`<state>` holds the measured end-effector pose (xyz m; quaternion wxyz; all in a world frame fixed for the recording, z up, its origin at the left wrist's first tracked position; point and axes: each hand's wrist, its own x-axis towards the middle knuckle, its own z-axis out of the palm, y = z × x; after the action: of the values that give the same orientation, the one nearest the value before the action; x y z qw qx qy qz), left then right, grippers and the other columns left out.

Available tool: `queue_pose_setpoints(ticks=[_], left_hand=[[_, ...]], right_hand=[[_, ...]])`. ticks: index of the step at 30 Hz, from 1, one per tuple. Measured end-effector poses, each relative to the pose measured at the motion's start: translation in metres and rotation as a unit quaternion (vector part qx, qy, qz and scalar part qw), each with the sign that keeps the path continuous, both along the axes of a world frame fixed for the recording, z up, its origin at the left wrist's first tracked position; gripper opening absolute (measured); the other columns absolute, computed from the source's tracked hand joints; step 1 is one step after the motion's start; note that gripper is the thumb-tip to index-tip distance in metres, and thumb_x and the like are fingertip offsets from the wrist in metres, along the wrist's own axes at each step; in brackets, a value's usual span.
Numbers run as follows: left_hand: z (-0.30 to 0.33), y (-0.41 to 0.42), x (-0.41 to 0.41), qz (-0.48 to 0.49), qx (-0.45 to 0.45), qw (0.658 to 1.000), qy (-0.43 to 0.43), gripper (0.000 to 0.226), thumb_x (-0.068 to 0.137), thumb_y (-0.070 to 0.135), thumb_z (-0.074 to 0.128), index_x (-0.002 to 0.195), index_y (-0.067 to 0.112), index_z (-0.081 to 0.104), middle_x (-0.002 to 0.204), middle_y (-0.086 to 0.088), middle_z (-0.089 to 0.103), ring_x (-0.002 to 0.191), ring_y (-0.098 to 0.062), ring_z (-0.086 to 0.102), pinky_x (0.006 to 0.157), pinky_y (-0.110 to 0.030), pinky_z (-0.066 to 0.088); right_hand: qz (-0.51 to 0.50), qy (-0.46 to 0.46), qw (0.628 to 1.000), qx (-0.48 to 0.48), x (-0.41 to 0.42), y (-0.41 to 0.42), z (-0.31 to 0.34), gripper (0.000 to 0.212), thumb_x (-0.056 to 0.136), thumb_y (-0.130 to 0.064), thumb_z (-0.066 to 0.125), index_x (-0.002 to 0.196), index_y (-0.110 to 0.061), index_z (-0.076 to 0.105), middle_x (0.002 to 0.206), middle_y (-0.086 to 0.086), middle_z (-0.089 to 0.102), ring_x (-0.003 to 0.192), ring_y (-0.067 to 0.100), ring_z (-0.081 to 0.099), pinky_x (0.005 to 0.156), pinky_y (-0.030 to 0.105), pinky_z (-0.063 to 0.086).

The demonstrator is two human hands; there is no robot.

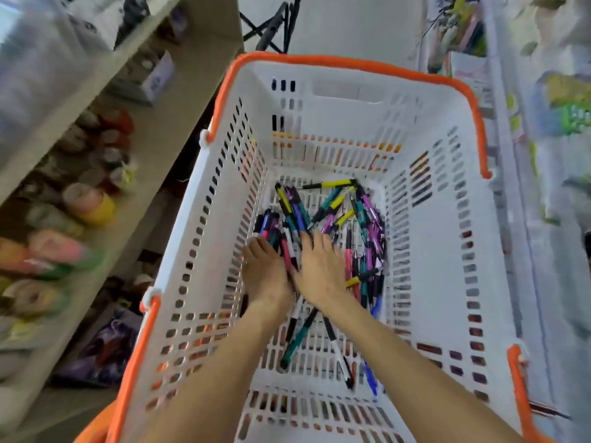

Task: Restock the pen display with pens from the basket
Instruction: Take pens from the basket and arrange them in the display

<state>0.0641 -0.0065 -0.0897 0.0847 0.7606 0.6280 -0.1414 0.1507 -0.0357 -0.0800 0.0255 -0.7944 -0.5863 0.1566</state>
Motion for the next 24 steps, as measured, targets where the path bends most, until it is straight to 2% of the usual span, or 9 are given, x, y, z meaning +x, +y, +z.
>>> queue_pose_setpoints(ticks=[3, 5, 7, 9, 12, 14, 19, 22, 24], left_hand=[[0.000, 0.004, -0.005, 0.009, 0.014, 0.997, -0.074, 0.061, 0.094, 0.022, 0.052, 0.144, 0.000, 0.024, 0.144, -0.019, 0.033, 0.131, -0.032, 0.034, 0.104, -0.037, 0.037], [0.001, 0.008, -0.007, 0.018, -0.001, 0.990, -0.142, 0.058, 0.093, 0.019, 0.052, 0.144, 0.004, 0.028, 0.150, -0.018, 0.026, 0.137, -0.032, 0.028, 0.108, -0.038, 0.032], [-0.002, 0.011, -0.007, 0.012, -0.003, 0.988, -0.153, 0.051, 0.095, 0.017, 0.049, 0.142, 0.008, 0.031, 0.151, -0.016, 0.025, 0.137, -0.030, 0.028, 0.107, -0.037, 0.032], [-0.003, 0.016, -0.006, 0.038, -0.013, 0.985, -0.166, 0.047, 0.097, 0.018, 0.047, 0.140, 0.008, 0.032, 0.147, -0.014, 0.031, 0.131, -0.027, 0.033, 0.101, -0.034, 0.035], [0.001, 0.023, -0.001, 0.014, -0.034, 0.995, -0.096, 0.064, 0.095, 0.031, 0.055, 0.143, 0.002, 0.023, 0.143, -0.017, 0.033, 0.130, -0.030, 0.036, 0.097, -0.035, 0.042], [0.003, 0.028, 0.003, 0.017, -0.057, 0.996, -0.066, 0.064, 0.094, 0.029, 0.057, 0.142, 0.001, 0.025, 0.142, -0.018, 0.036, 0.128, -0.030, 0.040, 0.098, -0.035, 0.042], [0.007, 0.038, 0.007, 0.030, -0.094, 0.994, -0.051, 0.056, 0.092, 0.032, 0.059, 0.133, 0.000, 0.037, 0.129, -0.014, 0.049, 0.113, -0.029, 0.056, 0.087, -0.036, 0.049], [0.007, 0.048, 0.009, 0.019, -0.116, 0.992, -0.052, 0.042, 0.094, 0.033, 0.054, 0.122, 0.003, 0.049, 0.117, -0.012, 0.061, 0.103, -0.027, 0.063, 0.075, -0.033, 0.050], [0.005, 0.050, 0.010, 0.009, -0.149, 0.987, -0.059, 0.035, 0.095, 0.035, 0.050, 0.113, 0.007, 0.057, 0.109, -0.009, 0.066, 0.096, -0.026, 0.065, 0.067, -0.028, 0.045]], right_hand=[[0.015, 0.001, 1.000, -0.026, 0.006, 0.014, -0.011, 0.088, 0.093, -0.050, 0.047, 0.151, -0.009, -0.005, 0.160, 0.012, -0.007, 0.147, 0.028, 0.002, 0.118, 0.042, 0.011], [0.035, -0.001, 0.999, -0.024, 0.013, 0.025, -0.015, 0.090, 0.094, -0.049, 0.044, 0.150, -0.009, -0.012, 0.158, 0.012, -0.014, 0.147, 0.028, -0.005, 0.119, 0.042, 0.003], [0.056, -0.010, 0.998, -0.017, 0.018, 0.033, -0.016, 0.088, 0.094, -0.049, 0.042, 0.150, -0.006, -0.009, 0.159, 0.014, -0.006, 0.147, 0.027, -0.003, 0.118, 0.042, 0.003], [0.067, -0.047, 0.997, -0.012, 0.022, 0.040, -0.015, 0.096, 0.089, -0.056, 0.048, 0.150, -0.001, 0.000, 0.156, 0.015, 0.015, 0.143, 0.029, 0.014, 0.116, 0.042, 0.015], [0.073, -0.077, 0.994, -0.028, 0.029, 0.050, -0.010, 0.103, 0.082, -0.064, 0.053, 0.147, 0.003, 0.011, 0.145, 0.014, 0.032, 0.131, 0.029, 0.030, 0.107, 0.039, 0.026], [0.079, -0.079, 0.993, -0.029, 0.029, 0.054, -0.009, 0.097, 0.082, -0.062, 0.055, 0.145, 0.003, 0.019, 0.141, 0.015, 0.035, 0.128, 0.029, 0.033, 0.104, 0.038, 0.029], [0.058, -0.070, 0.995, -0.051, 0.024, 0.050, -0.010, 0.078, 0.085, -0.050, 0.060, 0.135, 0.002, 0.031, 0.132, 0.015, 0.043, 0.123, 0.029, 0.036, 0.100, 0.036, 0.033], [0.072, -0.071, 0.991, -0.082, 0.024, 0.046, -0.010, 0.058, 0.092, -0.037, 0.056, 0.130, 0.001, 0.035, 0.129, 0.015, 0.046, 0.122, 0.029, 0.037, 0.096, 0.034, 0.035], [0.068, -0.044, 0.991, -0.106, 0.023, 0.040, -0.006, 0.052, 0.094, -0.030, 0.053, 0.132, 0.001, 0.034, 0.129, 0.016, 0.047, 0.123, 0.030, 0.037, 0.090, 0.036, 0.040]])
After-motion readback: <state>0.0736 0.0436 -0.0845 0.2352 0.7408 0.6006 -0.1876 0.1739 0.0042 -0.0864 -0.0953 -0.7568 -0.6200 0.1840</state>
